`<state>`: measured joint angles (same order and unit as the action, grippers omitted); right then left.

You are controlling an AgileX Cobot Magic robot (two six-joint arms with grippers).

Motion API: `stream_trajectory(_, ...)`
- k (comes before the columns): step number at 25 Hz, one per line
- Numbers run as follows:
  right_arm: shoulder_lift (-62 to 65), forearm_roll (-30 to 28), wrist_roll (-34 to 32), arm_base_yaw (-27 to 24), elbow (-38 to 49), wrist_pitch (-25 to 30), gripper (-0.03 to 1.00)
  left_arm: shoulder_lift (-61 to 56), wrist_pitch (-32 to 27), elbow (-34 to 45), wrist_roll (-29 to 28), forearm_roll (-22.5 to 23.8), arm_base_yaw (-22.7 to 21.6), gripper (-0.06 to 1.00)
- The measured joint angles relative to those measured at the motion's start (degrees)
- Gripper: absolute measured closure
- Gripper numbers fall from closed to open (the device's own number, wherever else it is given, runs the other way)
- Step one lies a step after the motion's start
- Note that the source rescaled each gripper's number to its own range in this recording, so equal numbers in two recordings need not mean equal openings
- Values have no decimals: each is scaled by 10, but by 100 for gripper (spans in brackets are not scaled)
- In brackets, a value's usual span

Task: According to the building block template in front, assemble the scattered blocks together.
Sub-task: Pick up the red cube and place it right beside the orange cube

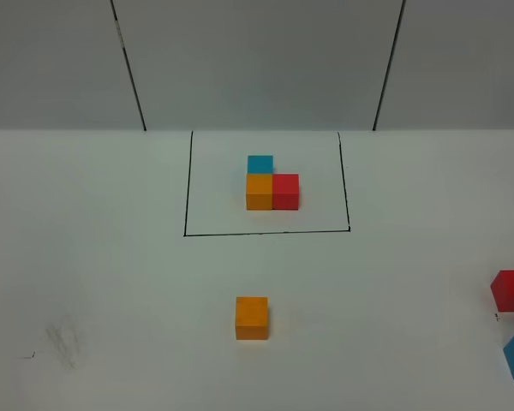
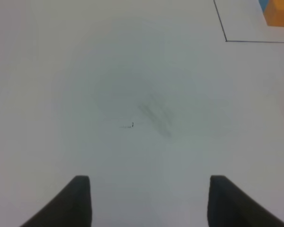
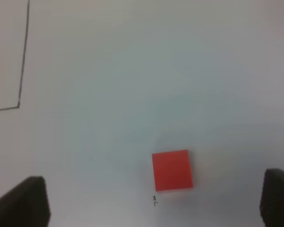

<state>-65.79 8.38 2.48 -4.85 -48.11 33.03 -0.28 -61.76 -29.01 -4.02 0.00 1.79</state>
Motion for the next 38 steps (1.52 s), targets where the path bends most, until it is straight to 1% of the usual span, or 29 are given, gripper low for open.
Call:
stream_trajectory(3,-84,0,3,0,-34,-1,11,0,0,0,0,0,0,73)
stream_trajectory(6,-151,0,8,0,-47,-4,12,0,0,0,0,0,0,73)
stream_trajectory(12,-263,-3,12,1,-47,-43,13,0,0,0,0,0,0,73)
stream_trajectory(15,-297,-15,12,1,-47,-61,13,0,0,0,0,0,0,73)
stream_trajectory(18,-324,-29,12,1,-48,-76,13,0,0,0,0,0,0,73)
stream_trajectory(28,-382,-41,12,1,-48,-82,15,0,0,0,0,0,0,73)
stream_trajectory(32,-393,-42,13,1,-48,-93,18,0,0,0,0,0,0,73)
stream_trajectory(38,-412,-42,13,1,-49,-94,20,0,0,0,0,0,0,73)
